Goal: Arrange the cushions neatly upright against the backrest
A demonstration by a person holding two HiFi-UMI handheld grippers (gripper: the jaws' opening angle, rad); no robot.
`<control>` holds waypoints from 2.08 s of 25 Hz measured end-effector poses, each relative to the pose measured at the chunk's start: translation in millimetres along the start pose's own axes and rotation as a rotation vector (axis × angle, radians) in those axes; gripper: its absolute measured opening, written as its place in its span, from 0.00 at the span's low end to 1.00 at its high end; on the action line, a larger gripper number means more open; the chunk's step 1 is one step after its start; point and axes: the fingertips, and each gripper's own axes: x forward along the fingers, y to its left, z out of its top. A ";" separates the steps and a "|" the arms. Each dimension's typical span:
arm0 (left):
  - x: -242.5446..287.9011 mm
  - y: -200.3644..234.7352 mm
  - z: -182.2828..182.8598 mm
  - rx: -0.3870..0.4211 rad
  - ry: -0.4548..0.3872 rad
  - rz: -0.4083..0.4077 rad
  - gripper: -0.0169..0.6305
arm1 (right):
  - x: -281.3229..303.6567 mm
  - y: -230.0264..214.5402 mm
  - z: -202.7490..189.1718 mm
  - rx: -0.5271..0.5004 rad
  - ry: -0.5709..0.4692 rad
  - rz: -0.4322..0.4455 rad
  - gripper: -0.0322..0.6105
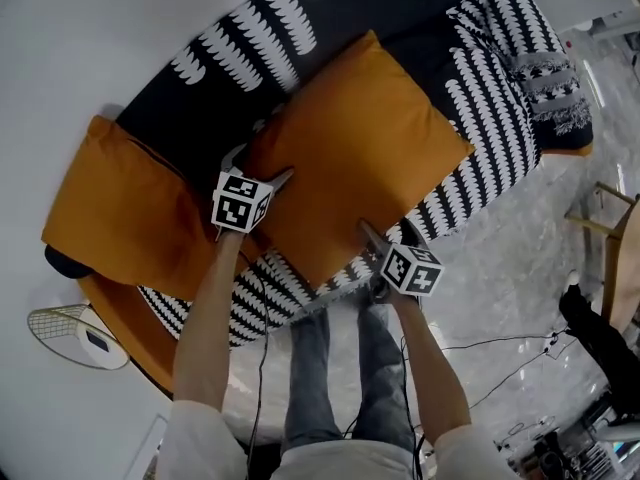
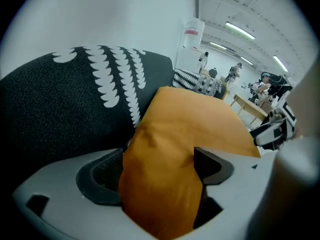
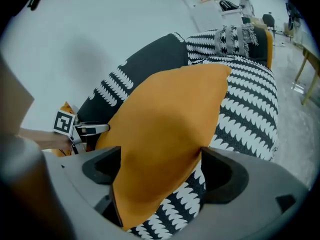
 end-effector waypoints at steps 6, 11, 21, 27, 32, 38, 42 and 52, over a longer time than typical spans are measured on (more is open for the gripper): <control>26.0 -11.8 0.6 -0.053 -0.006 -0.019 0.70 | 14.4 -22.5 1.8 -0.013 0.041 -0.034 0.78; 44.9 -9.8 -7.8 -0.072 0.013 -0.065 0.70 | 36.4 -30.3 -3.6 -0.021 0.100 -0.028 0.78; 29.7 -12.7 -8.8 -0.044 0.067 -0.156 0.41 | 41.9 3.6 -1.0 -0.099 0.120 -0.005 0.57; 6.9 -37.6 -0.6 -0.028 0.000 -0.193 0.13 | 23.0 20.9 6.5 -0.207 0.085 0.021 0.32; 1.4 -43.7 12.3 -0.061 -0.054 -0.187 0.09 | 12.2 23.0 24.3 -0.298 0.033 0.009 0.27; -24.5 -70.0 14.5 -0.137 -0.124 -0.169 0.08 | -25.8 24.7 43.7 -0.442 -0.021 -0.006 0.25; -46.7 -89.2 16.7 -0.180 -0.148 -0.152 0.08 | -54.3 28.0 51.9 -0.507 -0.038 0.002 0.25; -119.5 -109.0 53.0 -0.222 -0.268 -0.071 0.08 | -120.5 69.2 98.1 -0.656 -0.171 0.061 0.25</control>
